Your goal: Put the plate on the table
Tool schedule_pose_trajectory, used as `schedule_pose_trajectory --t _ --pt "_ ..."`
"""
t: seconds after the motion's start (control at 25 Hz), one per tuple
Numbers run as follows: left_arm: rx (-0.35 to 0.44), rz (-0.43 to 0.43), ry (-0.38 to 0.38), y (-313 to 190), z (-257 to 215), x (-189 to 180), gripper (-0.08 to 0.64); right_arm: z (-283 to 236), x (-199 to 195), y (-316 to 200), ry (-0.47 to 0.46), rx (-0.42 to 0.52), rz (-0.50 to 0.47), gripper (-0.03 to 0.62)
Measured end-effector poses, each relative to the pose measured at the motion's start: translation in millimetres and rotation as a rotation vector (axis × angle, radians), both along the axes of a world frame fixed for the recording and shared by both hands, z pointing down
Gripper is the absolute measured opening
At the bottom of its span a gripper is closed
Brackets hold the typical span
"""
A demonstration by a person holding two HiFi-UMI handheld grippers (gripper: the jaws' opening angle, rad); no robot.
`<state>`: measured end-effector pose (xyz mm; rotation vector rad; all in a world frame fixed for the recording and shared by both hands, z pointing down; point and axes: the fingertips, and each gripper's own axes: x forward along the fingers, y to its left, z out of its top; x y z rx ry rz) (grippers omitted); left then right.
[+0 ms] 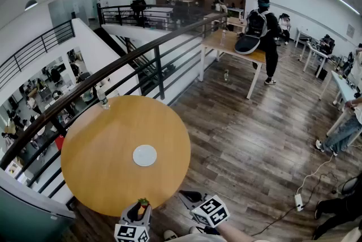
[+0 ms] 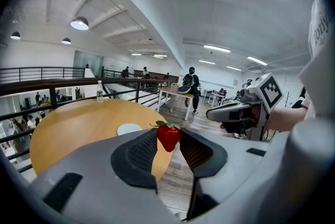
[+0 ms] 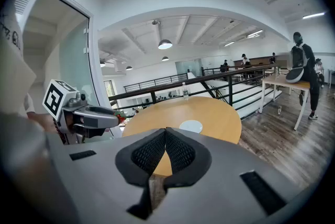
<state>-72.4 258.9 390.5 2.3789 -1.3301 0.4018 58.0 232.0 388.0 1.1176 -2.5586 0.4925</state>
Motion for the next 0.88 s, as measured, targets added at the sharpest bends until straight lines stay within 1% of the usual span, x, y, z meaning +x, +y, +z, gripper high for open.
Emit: schedule_pose_trajectory --t 0.16,0.24,0.52,0.68,0.88 --pt "0.020 0.051 0.011 -17.3 5.7 5.3 0.149 -0.2 9.5 -11.1 0.009 0.013 0.051 0.025" --pt "0.027 0.063 0.014 -20.7 6.7 8.5 0.149 1.2 13.6 -14.5 0.018 0.016 0.061 0.025" --pt "0.016 0.046 0.016 -17.0 11.6 -0.2 0.149 7.2 7.5 -15.7 0.026 0.008 0.048 0.025" --pt "0.012 0.044 0.024 -11.9 10.6 -11.2 0.149 6.7 0.1 -13.3 0.022 0.012 0.077 0.025" --pt "0.018 0.051 0.028 -10.0 5.2 -29.4 0.149 3.8 -12.8 -12.9 0.039 0.011 0.104 0.025"
